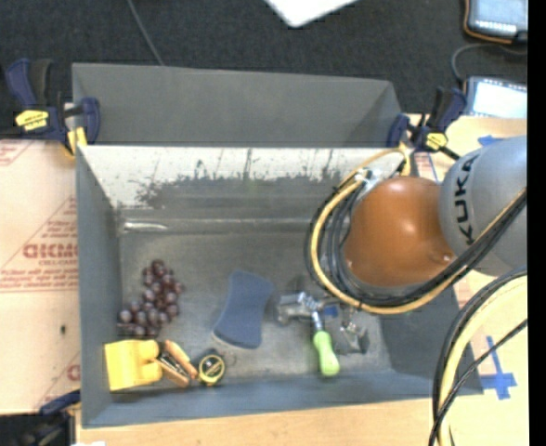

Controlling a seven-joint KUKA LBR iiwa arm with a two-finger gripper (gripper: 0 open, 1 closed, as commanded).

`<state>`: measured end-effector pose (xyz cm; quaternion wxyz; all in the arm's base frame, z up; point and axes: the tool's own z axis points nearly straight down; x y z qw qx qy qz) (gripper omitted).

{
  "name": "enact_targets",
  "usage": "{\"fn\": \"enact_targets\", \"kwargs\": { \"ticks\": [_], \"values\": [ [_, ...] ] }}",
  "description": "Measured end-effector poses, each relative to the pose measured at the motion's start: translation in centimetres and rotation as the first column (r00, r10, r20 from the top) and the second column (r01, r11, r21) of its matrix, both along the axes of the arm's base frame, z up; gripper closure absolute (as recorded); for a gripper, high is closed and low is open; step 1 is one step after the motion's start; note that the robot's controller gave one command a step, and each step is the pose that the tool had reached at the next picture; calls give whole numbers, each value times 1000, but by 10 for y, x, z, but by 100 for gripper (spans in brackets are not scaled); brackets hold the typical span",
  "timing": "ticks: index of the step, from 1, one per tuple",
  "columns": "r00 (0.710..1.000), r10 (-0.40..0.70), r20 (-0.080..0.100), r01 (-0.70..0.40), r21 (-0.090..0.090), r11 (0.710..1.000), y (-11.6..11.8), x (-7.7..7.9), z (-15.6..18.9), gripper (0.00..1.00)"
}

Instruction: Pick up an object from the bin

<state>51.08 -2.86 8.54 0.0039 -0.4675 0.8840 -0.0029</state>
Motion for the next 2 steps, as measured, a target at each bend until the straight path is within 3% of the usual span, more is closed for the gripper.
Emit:
{"fn": "enact_targets", "kwargs": {
  "ticks": [1, 2],
  "values": [
    [986, -164, 6, 164, 3, 986, -3, 26, -15, 100],
    [986, -164, 6, 164, 3, 986, -3, 26, -15, 100]
  ]
}}
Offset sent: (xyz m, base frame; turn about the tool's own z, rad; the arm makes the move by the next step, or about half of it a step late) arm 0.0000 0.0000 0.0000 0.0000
